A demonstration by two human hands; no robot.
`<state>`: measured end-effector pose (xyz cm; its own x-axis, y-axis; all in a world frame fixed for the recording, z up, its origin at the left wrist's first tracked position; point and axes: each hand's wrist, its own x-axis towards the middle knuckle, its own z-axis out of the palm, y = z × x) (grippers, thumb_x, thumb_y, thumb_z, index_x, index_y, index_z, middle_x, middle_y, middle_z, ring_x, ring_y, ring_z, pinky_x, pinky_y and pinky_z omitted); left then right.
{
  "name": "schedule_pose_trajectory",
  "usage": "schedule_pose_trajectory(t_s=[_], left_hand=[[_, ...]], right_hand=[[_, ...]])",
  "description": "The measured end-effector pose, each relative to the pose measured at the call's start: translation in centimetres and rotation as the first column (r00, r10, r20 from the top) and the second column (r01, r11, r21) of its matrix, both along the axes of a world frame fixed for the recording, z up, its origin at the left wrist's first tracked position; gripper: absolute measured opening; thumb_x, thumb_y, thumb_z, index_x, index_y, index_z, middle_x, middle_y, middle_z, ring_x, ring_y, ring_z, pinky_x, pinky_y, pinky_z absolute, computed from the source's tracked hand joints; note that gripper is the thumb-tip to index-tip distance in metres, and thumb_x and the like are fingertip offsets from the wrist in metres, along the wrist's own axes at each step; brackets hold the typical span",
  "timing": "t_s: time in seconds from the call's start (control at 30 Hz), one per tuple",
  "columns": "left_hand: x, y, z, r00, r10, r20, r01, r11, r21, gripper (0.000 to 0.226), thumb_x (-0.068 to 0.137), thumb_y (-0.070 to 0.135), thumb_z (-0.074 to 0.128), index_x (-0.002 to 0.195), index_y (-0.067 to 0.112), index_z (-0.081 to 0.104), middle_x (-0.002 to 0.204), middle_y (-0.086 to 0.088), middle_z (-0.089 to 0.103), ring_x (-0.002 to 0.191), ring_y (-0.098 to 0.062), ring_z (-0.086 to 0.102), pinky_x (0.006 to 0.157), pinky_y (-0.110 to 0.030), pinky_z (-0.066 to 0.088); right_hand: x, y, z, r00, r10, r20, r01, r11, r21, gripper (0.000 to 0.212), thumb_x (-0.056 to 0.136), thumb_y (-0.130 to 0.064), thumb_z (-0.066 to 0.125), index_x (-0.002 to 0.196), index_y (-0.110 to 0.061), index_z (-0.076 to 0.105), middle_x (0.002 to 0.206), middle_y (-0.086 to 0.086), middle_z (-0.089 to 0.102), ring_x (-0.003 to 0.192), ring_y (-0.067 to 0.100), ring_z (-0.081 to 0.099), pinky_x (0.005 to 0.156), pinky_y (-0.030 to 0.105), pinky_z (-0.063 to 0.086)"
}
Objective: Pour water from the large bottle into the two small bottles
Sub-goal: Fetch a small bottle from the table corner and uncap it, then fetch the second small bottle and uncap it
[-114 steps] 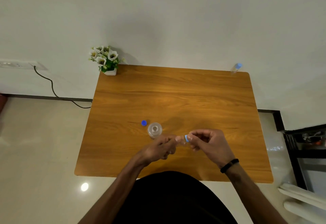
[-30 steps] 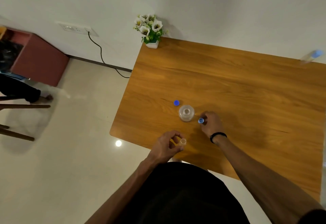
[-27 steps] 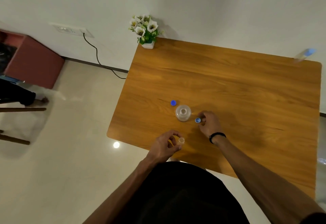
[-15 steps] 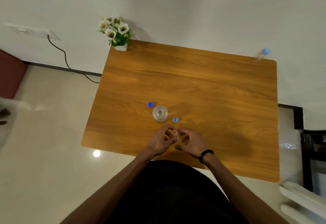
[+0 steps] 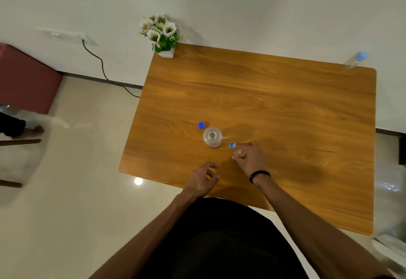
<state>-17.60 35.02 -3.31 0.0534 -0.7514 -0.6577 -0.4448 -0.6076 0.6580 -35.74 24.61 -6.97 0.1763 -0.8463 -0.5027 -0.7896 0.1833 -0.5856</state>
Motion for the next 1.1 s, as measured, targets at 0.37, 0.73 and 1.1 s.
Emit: schedule_pose_trajectory(t_s=[0.37, 0.73, 1.1], left_hand=[[1.1, 0.3, 0.1, 0.998, -0.03, 0.062, 0.029, 1.0, 0.011, 0.026, 0.096, 0.034, 0.067, 0.121, 0.028, 0.064, 0.093, 0.006, 0.07, 0.091, -0.015, 0.07, 0.076, -0.023, 0.055], [-0.6, -0.8, 1.4, 0.981, -0.193, 0.029, 0.195, 0.978, -0.07, 0.023, 0.096, 0.033, 0.067, 0.118, 0.025, 0.065, 0.095, 0.005, 0.07, 0.08, -0.012, 0.067, 0.078, -0.031, 0.059], [-4.8, -9.6, 5.2, 0.974, -0.219, -0.056, 0.191, 0.929, -0.317, 0.011, 0.101, 0.021, 0.063, 0.108, 0.015, 0.07, 0.089, -0.005, 0.073, 0.074, -0.02, 0.069, 0.071, -0.039, 0.059]], right_hand=[[0.2, 0.0, -1.1, 0.998, -0.005, -0.063, 0.004, 1.0, -0.015, 0.035, 0.083, -0.023, 0.085, 0.115, -0.015, 0.074, 0.118, 0.004, 0.059, 0.102, 0.024, 0.064, 0.085, 0.028, 0.048], [-1.2, -0.3, -0.5, 0.992, 0.024, -0.127, -0.015, 0.997, 0.07, 0.057, 0.077, -0.03, 0.089, 0.127, -0.022, 0.064, 0.133, 0.001, 0.056, 0.105, 0.022, 0.066, 0.091, 0.043, 0.057], [-7.7, -1.0, 3.6, 0.966, -0.144, -0.216, 0.16, 0.985, 0.059, 0.055, 0.088, -0.022, 0.081, 0.138, -0.017, 0.059, 0.136, 0.005, 0.055, 0.11, 0.023, 0.063, 0.097, 0.039, 0.055]])
